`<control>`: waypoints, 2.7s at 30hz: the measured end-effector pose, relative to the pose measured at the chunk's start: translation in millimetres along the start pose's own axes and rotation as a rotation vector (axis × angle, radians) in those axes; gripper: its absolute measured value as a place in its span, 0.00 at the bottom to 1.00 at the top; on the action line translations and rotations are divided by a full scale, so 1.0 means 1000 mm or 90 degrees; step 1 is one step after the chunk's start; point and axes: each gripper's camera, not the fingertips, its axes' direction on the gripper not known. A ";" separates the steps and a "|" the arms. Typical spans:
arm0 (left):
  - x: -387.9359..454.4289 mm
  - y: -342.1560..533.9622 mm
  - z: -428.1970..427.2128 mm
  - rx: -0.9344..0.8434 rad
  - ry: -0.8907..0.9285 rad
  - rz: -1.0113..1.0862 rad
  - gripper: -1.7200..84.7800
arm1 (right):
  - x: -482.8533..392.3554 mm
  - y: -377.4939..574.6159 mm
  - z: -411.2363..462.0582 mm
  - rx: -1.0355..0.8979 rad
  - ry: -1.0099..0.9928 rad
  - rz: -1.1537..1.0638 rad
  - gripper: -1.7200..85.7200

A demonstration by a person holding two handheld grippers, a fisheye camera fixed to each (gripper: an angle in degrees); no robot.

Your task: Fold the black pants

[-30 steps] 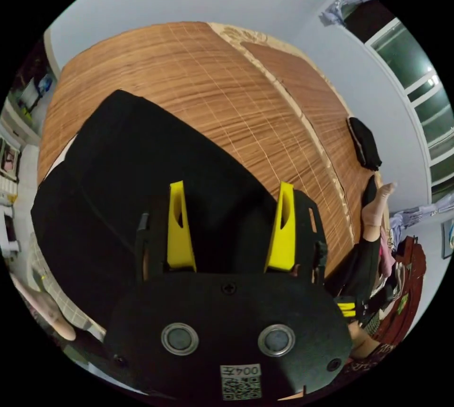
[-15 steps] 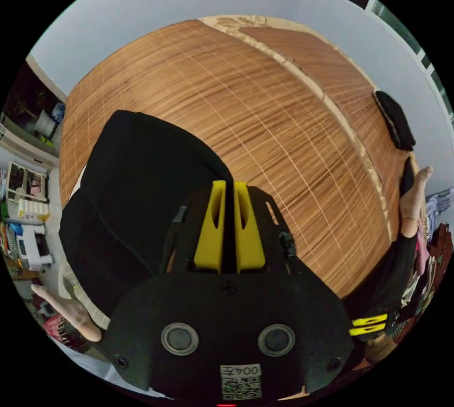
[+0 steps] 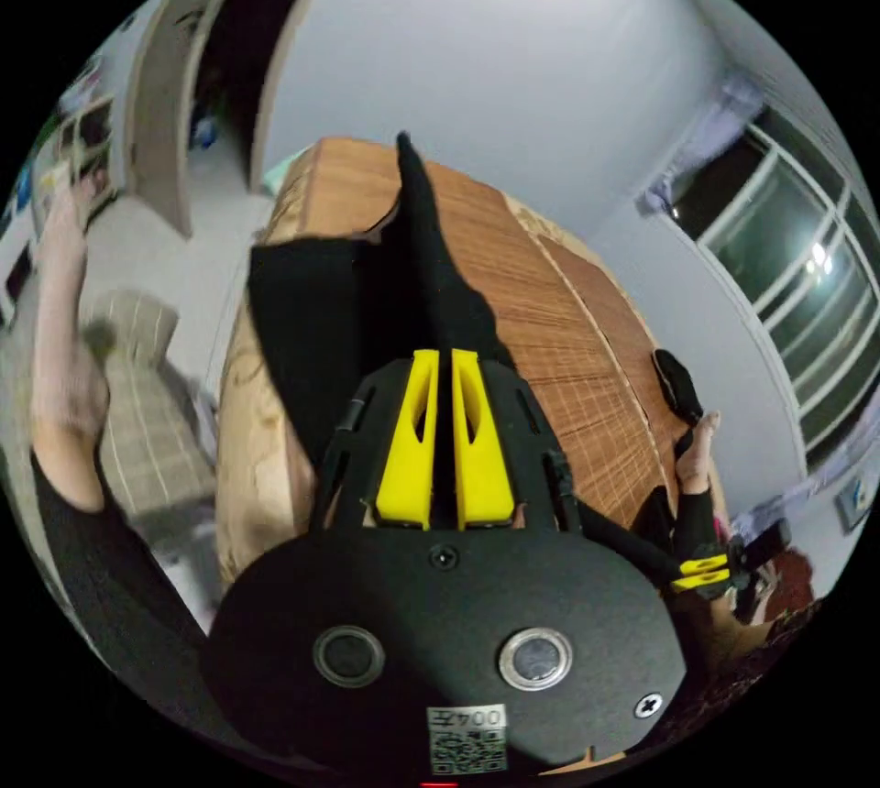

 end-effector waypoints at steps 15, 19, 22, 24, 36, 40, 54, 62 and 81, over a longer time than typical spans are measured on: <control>-0.106 0.070 -0.028 -0.035 -0.017 -0.118 0.05 | -0.060 -0.023 0.069 -0.066 -0.061 -0.061 0.06; -0.128 0.091 -0.024 -0.015 0.013 -0.172 0.05 | -0.069 -0.025 0.081 -0.084 -0.080 -0.069 0.06; -0.121 0.094 -0.030 -0.013 -0.011 -0.156 0.05 | -0.077 -0.027 0.083 -0.080 -0.076 -0.082 0.06; -0.122 0.097 -0.034 -0.025 -0.016 -0.131 0.05 | -0.079 -0.029 0.083 -0.072 -0.091 -0.085 0.06; -0.077 0.094 -0.065 0.074 -0.022 -0.097 0.13 | -0.088 -0.029 0.080 -0.074 -0.202 -0.136 0.06; -0.049 0.073 -0.020 0.005 -0.073 -0.067 0.16 | -0.058 -0.021 0.056 0.062 -0.165 -0.032 0.09; 0.049 0.090 0.067 -0.089 -0.300 0.051 0.16 | -0.074 -0.013 0.101 -0.137 -0.041 0.018 0.07; 0.122 0.080 0.122 -0.099 -0.241 0.155 0.15 | -0.077 -0.002 0.070 -0.052 0.053 0.063 0.10; 0.178 0.169 0.031 0.014 0.067 0.186 0.05 | 0.010 0.078 -0.042 -0.069 0.414 0.325 0.15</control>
